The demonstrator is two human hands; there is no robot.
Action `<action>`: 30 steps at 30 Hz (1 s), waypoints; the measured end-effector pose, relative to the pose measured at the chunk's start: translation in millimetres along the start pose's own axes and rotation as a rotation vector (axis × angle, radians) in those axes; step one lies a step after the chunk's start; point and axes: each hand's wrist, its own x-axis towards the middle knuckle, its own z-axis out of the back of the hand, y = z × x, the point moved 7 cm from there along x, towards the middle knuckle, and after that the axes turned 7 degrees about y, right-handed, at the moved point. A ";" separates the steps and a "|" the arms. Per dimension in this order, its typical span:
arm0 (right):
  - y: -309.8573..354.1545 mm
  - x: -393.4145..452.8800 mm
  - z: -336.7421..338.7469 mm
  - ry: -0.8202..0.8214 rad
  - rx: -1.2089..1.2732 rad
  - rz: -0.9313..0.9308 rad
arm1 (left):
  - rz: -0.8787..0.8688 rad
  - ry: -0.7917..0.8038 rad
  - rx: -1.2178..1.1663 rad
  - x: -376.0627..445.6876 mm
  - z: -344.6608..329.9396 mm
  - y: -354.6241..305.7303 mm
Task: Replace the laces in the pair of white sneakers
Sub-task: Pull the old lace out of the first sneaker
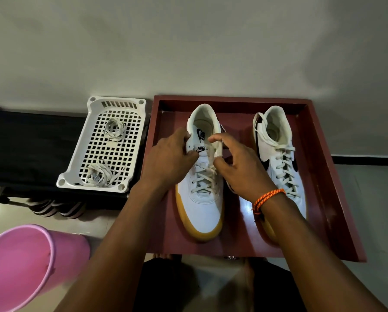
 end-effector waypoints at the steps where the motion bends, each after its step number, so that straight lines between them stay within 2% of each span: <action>1: -0.8 0.2 0.1 0.021 0.010 0.000 | -0.009 0.014 -0.028 0.6 -0.5 2.3; 4: -0.8 0.1 -0.6 0.039 0.007 -0.002 | -0.009 0.045 -0.106 1.7 -0.5 8.6; 8: 4.1 -0.1 -3.6 -0.067 0.001 0.022 | 0.052 0.097 -0.317 2.9 0.0 11.1; 11: 18.3 -2.8 -7.5 -0.169 -0.198 0.092 | 0.070 0.143 -0.373 0.6 -1.7 9.0; 15: 30.6 -7.2 -24.9 -0.096 -0.355 0.091 | 0.117 0.182 -0.467 -0.8 -3.6 9.1; 26: 39.0 -6.1 -21.3 -0.140 -0.352 0.112 | 0.157 0.190 -0.619 -0.9 -1.6 12.9; 30: 33.5 -4.9 2.0 -0.299 -0.229 0.079 | 0.198 0.185 -0.639 -4.2 0.7 12.0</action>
